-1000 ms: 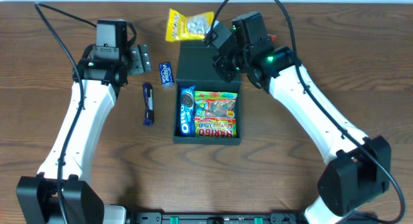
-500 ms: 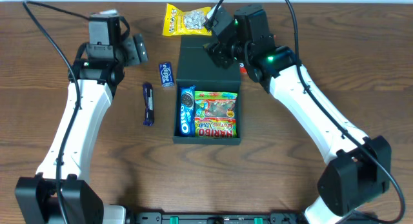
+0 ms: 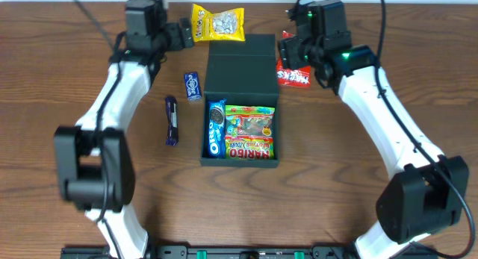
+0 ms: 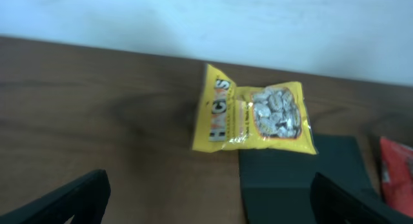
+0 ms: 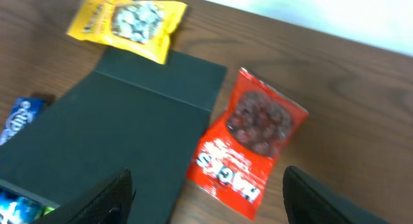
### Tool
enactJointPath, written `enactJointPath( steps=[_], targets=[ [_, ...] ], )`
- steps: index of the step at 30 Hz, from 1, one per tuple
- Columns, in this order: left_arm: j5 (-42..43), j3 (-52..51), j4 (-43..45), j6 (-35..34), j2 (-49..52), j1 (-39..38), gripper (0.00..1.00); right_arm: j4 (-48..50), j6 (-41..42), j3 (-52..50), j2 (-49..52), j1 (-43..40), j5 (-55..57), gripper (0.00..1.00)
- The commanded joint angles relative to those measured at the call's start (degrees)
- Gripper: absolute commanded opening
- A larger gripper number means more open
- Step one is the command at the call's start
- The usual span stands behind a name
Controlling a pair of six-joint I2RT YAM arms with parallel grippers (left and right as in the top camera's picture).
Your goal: Pack container
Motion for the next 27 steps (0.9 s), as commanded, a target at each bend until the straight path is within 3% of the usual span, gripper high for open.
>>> enactJointPath(
  steps=[1,13,27],
  targets=[
    [2.0,10.0,-1.3,4.3,5.6,-2.4,1.00,-1.1,2.1,0.2,-0.6,-1.7,-0.3,0.75],
    [1.0,34.4,-4.0,4.7,26.4,-6.1,1.00,-5.9,2.3,0.2,-0.6,-3.9,-0.3,0.77],
    [-2.5,35.6,-4.8,4.3,35.3,-7.5,1.00,-7.4,2.3,0.2,-0.6,-3.9,-0.3,0.80]
  ],
)
